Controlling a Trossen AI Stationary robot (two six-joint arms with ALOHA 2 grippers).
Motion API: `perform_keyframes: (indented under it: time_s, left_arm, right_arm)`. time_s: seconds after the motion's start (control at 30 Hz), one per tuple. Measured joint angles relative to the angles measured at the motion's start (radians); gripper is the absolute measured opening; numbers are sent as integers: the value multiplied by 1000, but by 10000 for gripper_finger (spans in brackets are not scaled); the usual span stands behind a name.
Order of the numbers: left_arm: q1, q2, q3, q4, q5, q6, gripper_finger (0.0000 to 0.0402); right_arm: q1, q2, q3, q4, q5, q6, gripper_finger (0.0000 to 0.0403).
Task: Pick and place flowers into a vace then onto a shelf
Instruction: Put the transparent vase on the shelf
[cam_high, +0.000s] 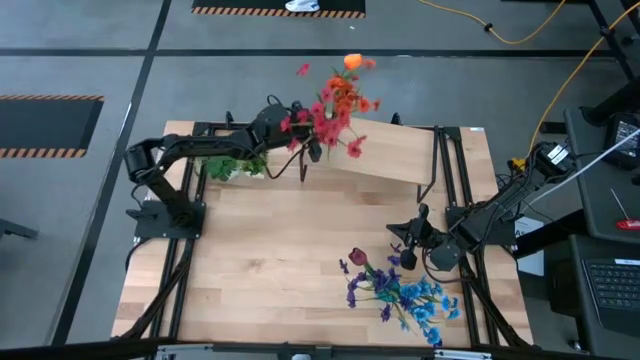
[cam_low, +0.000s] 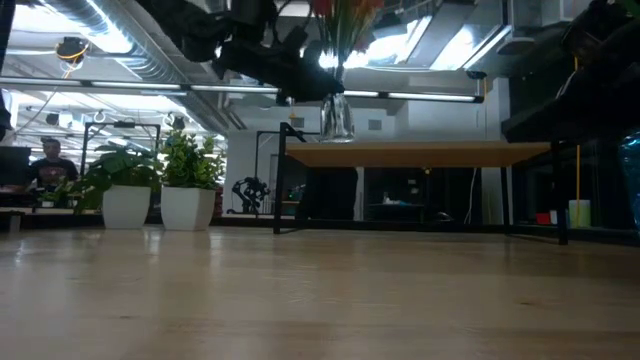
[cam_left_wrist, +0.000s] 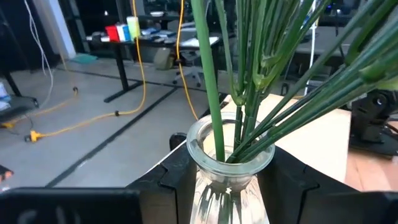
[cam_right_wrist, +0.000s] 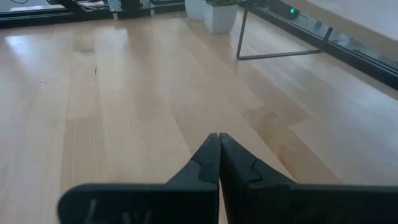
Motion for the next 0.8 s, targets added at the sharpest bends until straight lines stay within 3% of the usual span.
perform_keyframes:
  time_s: [0.33,0.8]
  left_arm:
    - [17,126,195,-191,-11,27,133]
    - [22,129,196,-217,-29,3,136]
  right_arm:
    - [0,0,0,-4,2,-2,2]
    - [-1,0,0,-5,1,0,2]
